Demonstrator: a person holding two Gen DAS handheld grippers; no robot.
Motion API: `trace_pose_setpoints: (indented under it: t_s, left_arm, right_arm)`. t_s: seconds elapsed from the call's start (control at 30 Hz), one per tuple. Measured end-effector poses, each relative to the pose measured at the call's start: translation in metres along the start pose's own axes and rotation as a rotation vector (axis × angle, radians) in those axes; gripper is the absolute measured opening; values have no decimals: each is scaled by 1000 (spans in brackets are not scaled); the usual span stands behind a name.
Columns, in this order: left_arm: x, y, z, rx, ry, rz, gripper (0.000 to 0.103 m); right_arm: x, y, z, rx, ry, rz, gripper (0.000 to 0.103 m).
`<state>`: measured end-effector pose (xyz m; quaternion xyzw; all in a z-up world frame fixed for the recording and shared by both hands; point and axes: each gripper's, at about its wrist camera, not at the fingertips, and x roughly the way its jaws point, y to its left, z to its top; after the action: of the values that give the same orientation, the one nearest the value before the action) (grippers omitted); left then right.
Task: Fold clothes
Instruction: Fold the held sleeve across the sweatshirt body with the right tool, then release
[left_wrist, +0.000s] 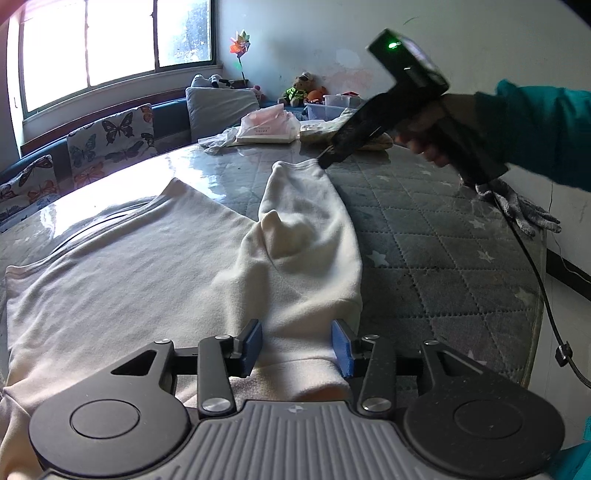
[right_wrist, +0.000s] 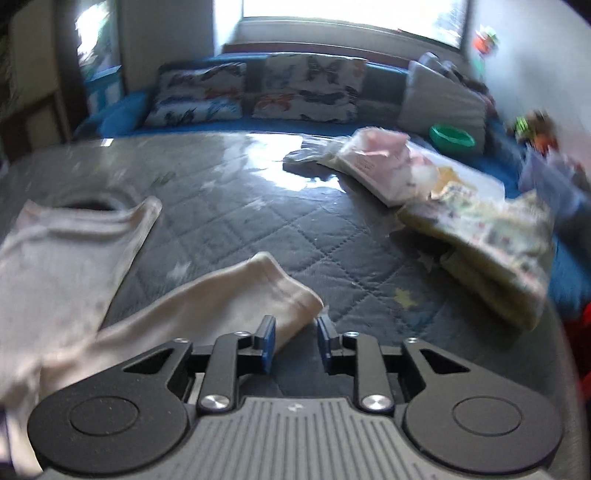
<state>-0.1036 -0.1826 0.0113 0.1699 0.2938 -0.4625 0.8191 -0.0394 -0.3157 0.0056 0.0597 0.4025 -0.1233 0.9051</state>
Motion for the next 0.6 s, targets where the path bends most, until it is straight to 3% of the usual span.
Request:
trace_pose_setpoints:
  t_s: [0.17, 0.2, 0.27, 0.6]
  left_arm:
    - [-2, -1, -2, 4, 1, 3, 46]
    - [-1, -1, -2, 4, 2, 3, 46]
    - [-2, -2, -2, 4, 2, 3, 46]
    - [-3, -2, -3, 16, -3, -8, 47]
  right_arm:
    - [21, -6, -2, 96, -4, 11, 28]
    - [21, -6, -2, 104, -9, 14, 25]
    - [20, -7, -3, 114, -13, 16, 7]
    - [-25, -18, -32, 42, -34, -215, 5]
